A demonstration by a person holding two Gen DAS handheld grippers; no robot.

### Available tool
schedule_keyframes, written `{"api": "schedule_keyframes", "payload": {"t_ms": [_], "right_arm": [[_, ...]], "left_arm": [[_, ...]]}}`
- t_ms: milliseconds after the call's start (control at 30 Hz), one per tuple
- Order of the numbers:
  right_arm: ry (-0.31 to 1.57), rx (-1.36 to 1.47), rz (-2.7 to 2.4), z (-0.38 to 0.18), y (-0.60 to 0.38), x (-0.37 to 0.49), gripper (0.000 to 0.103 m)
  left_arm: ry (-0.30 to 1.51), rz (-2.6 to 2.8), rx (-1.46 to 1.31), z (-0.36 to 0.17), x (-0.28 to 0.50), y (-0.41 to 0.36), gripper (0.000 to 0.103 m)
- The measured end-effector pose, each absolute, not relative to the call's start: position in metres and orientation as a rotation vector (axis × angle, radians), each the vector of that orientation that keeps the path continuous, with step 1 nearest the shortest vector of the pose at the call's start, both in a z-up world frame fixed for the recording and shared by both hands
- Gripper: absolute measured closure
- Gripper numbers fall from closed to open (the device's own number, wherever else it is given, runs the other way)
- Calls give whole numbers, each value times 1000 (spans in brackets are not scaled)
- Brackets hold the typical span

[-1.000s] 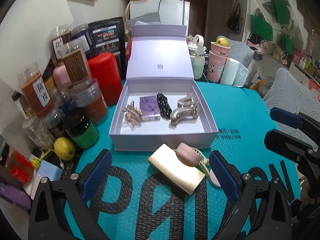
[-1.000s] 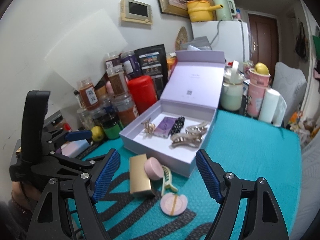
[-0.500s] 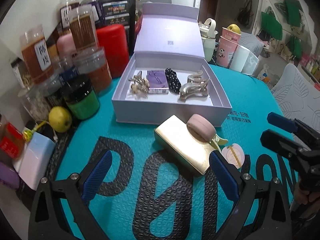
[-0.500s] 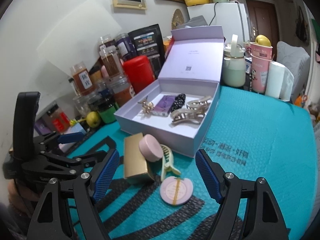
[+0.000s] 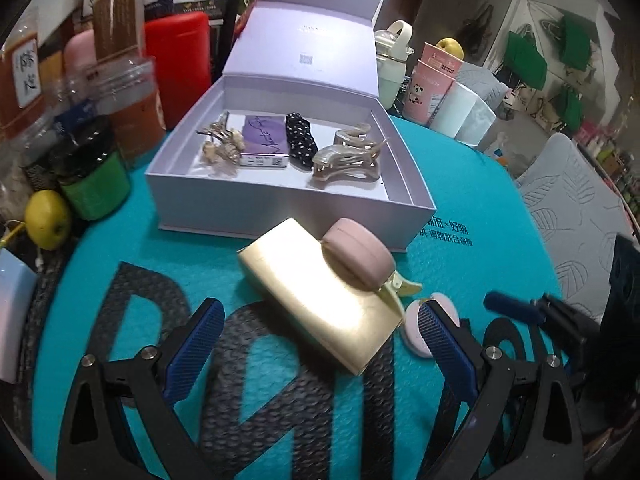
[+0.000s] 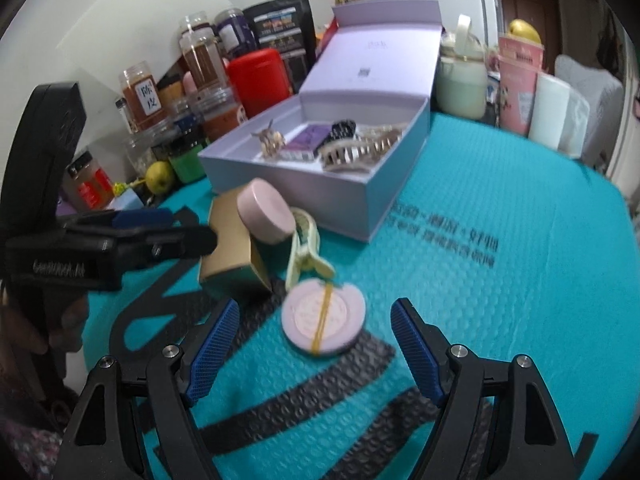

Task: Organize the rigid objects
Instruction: 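Grasp the gold rectangular box with the left tool while the right tool grasps the pink compact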

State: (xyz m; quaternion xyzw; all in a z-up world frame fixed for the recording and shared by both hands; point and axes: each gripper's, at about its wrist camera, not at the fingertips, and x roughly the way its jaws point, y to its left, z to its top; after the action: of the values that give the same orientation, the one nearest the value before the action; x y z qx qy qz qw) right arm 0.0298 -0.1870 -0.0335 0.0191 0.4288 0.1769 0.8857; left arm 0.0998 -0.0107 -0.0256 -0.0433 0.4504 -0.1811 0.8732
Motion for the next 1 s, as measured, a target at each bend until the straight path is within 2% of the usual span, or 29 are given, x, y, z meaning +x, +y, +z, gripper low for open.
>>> {"api": "schedule_keyframes", "payload": {"t_ms": [433, 767, 900, 1000], "right_arm": [[930, 67, 394, -48, -190, 42, 24], [941, 25, 408, -51, -172, 49, 24], [926, 3, 408, -48, -164, 48, 24], [928, -30, 386, -50, -157, 49, 24]], "left_arm": [[1041, -238, 68, -53, 117, -36, 4], [1016, -204, 57, -49, 103, -2, 5], [1003, -180, 53, -47, 95, 16, 10], [988, -179, 45, -45, 91, 27, 10]]}}
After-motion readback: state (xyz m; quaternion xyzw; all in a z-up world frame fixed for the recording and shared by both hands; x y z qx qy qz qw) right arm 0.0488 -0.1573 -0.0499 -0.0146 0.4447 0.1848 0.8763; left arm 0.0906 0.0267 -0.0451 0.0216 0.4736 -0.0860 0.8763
